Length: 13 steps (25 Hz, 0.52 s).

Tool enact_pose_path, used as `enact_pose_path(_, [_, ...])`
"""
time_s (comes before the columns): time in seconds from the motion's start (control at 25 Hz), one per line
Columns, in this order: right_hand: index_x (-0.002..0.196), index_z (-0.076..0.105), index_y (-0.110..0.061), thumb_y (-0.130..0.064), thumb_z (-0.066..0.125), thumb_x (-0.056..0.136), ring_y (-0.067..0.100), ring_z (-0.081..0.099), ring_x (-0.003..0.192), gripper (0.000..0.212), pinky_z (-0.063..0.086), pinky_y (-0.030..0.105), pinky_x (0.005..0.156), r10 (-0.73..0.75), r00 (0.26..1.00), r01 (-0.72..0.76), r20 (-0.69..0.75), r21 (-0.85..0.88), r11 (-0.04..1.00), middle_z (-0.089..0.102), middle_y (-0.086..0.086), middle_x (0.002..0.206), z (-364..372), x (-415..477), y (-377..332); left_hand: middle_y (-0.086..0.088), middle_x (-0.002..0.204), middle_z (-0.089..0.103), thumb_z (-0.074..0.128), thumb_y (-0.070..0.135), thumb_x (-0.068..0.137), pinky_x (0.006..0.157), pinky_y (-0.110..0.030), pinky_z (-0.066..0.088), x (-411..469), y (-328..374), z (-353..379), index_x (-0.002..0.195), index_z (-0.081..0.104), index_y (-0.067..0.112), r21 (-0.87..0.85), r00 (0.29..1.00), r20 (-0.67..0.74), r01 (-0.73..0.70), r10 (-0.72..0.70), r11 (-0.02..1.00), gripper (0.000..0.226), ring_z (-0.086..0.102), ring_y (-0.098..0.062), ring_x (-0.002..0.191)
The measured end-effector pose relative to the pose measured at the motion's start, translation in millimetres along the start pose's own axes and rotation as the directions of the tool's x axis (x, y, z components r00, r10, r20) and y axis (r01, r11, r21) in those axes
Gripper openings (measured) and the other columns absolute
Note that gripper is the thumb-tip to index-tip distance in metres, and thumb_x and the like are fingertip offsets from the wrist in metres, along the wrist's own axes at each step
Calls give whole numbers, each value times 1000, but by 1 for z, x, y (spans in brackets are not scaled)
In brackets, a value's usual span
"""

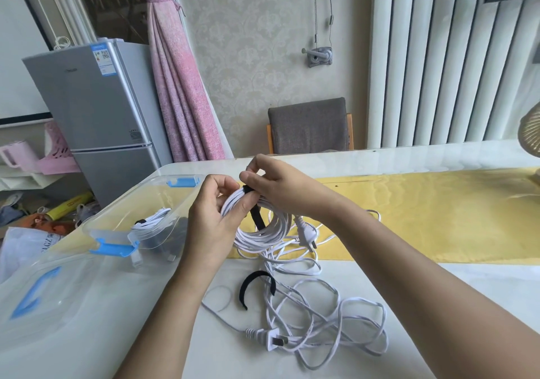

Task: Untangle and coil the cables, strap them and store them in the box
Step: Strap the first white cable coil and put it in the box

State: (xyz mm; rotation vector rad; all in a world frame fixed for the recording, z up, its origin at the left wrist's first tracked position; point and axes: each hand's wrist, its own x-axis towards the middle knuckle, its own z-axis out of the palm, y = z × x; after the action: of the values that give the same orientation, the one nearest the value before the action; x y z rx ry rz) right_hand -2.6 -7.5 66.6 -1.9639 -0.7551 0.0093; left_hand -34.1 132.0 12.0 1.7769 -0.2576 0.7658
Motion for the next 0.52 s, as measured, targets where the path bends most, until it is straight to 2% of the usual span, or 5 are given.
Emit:
enact_pose_path(0.12, [94,49,-11,-28,50,97,7,49,56,18,41,17,56,80,997,-79,-7,59,995,60,3,72,4,2,6,15,79,68,71,50,71,68,-24,46,1,0,-3,87,62,34,70,997,69,37,-42,997,24,61,-1,69])
enact_pose_path(0.2, [98,52,-10,-31,49,97,8,48,62,21,37,14,54,158,987,-158,-7,-24,987,59,3,81,6,3,9,19,62,63,72,38,80,60,-16,40,-1,2,-3,76,67,35,213,993,112,17,-42,977,7,51,2,58])
enact_pose_path(0.28, [105,56,-7,-34,49,96,11,49,71,28,35,14,56,219,976,-219,-17,-105,970,58,2,90,8,4,11,21,54,60,71,32,82,55,-13,37,-2,2,-3,68,66,33,303,994,99,24,-56,953,14,49,-1,54])
enact_pose_path(0.4, [111,56,-9,-34,49,96,18,56,81,30,42,24,65,221,975,-221,-14,-124,967,62,5,96,9,4,10,13,48,55,71,38,81,52,-17,36,0,1,-7,63,68,26,252,985,81,127,-152,959,22,45,-4,50])
enact_pose_path(0.52, [113,50,-12,-26,48,96,25,62,80,22,48,34,73,114,991,-100,76,-172,980,67,11,99,5,-1,5,10,46,49,66,39,85,42,-20,32,3,-1,-12,56,63,22,149,955,56,279,-290,949,34,40,-5,43])
